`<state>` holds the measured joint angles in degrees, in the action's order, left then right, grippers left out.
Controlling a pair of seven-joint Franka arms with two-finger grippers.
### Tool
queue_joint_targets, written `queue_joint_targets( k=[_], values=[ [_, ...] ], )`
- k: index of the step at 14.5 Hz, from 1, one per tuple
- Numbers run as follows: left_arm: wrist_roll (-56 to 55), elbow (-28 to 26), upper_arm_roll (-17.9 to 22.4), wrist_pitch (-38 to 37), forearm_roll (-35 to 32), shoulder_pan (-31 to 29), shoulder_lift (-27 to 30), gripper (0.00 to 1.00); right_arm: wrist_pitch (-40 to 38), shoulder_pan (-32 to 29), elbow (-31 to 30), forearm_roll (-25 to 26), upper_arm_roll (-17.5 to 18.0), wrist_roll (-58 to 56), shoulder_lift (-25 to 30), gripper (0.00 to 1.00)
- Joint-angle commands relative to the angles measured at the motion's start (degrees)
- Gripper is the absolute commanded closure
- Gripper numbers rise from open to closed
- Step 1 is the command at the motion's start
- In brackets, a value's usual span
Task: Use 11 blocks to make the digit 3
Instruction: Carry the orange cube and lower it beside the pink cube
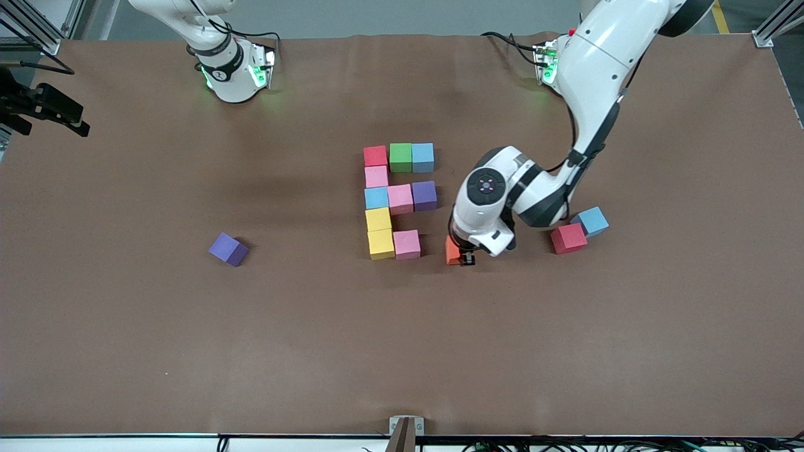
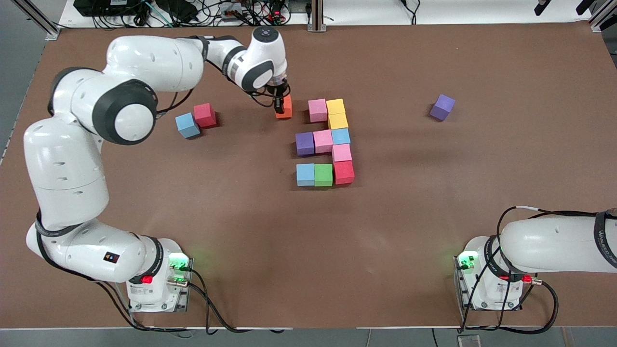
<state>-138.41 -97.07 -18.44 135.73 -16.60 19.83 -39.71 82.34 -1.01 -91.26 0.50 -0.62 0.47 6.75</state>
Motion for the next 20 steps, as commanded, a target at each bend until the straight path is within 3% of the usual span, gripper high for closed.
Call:
queue_joint_targets(
  k=[1,20],
  values=[
    [-2.2,4.6,0.6,-2.22,0.52,2.57,-3.08,0.76,0.02,0.48,-1.56,0.12,-0.17,0.41,1.51,0.0],
    [-6.69,8.82,0.6,-3.01,0.87,6.98,-6.51,0.75,-0.69,1.54,-0.59,-1.2,-0.96,0.85,0.98,0.0]
  ],
)
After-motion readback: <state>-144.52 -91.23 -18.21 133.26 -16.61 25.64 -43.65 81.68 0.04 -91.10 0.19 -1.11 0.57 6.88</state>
